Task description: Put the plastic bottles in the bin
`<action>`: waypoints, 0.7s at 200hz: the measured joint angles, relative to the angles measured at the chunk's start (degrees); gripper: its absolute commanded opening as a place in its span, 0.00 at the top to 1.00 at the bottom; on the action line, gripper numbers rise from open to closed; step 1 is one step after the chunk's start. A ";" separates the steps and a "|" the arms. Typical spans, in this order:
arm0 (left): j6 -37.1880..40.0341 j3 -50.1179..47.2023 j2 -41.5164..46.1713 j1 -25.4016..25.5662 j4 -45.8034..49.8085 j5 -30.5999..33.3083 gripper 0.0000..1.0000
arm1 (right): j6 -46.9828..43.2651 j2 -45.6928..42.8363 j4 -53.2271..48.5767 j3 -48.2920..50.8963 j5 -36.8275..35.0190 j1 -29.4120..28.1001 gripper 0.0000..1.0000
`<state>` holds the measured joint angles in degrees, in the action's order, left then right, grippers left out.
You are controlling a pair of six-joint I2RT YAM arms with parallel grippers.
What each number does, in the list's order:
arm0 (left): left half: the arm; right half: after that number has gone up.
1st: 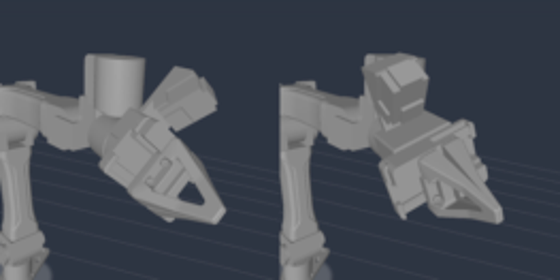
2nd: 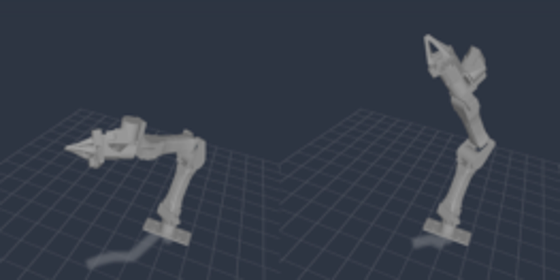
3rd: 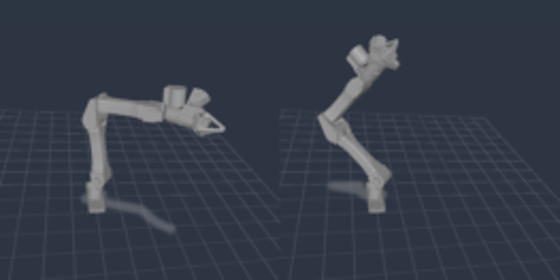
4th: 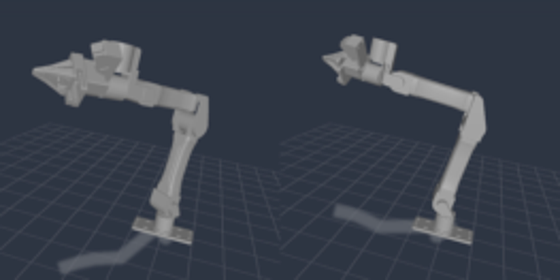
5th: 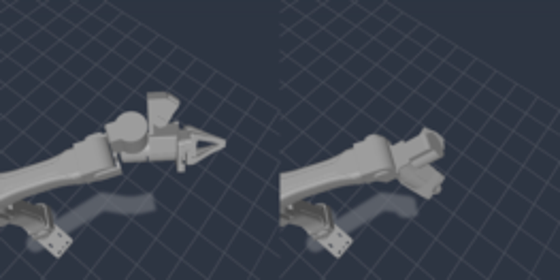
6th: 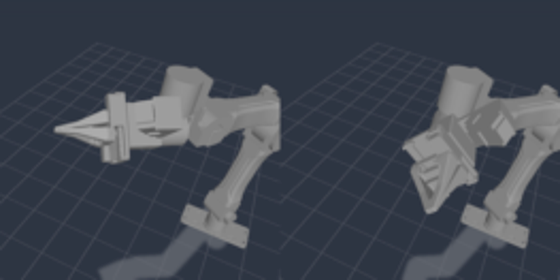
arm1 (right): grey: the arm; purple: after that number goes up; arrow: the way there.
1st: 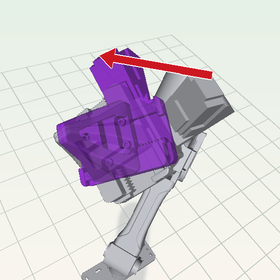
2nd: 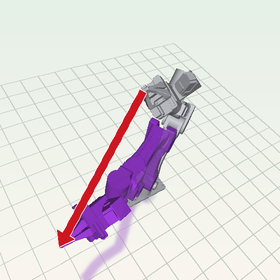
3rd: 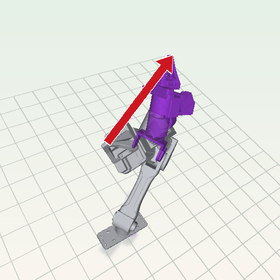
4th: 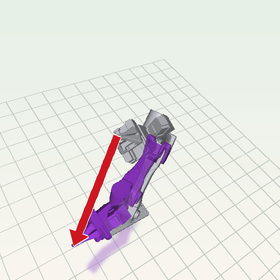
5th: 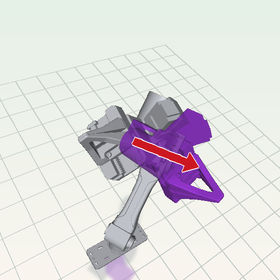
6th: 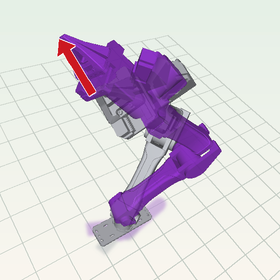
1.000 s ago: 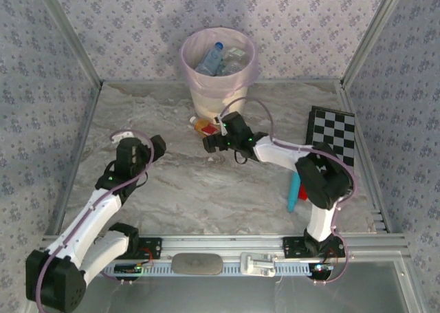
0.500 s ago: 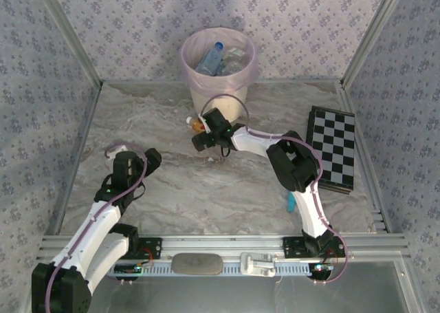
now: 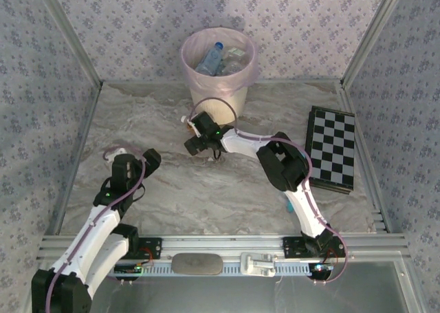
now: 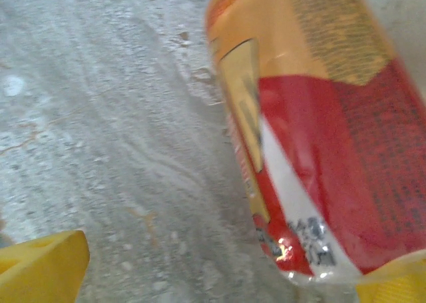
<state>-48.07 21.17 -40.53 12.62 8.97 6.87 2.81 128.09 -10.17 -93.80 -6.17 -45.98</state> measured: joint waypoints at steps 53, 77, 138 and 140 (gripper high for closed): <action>-0.42 -0.13 0.63 0.00 -0.02 -0.02 0.00 | 1.05 -1.92 0.24 1.81 1.42 -1.66 0.00; -0.52 -0.13 0.63 0.00 0.00 -0.02 0.00 | 2.01 -2.19 0.35 1.81 0.09 -0.35 0.00; -1.09 -0.13 -0.15 0.00 -0.17 -0.07 0.00 | 2.93 0.28 -3.74 -3.98 -5.68 1.27 0.00; -1.09 -0.13 -0.20 0.00 -0.17 -0.07 0.00 | 2.93 0.44 -3.76 -4.22 -5.75 1.29 0.00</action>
<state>-49.17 21.04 -40.73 12.62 8.80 6.81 5.74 128.53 -13.93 -98.02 -11.92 -44.69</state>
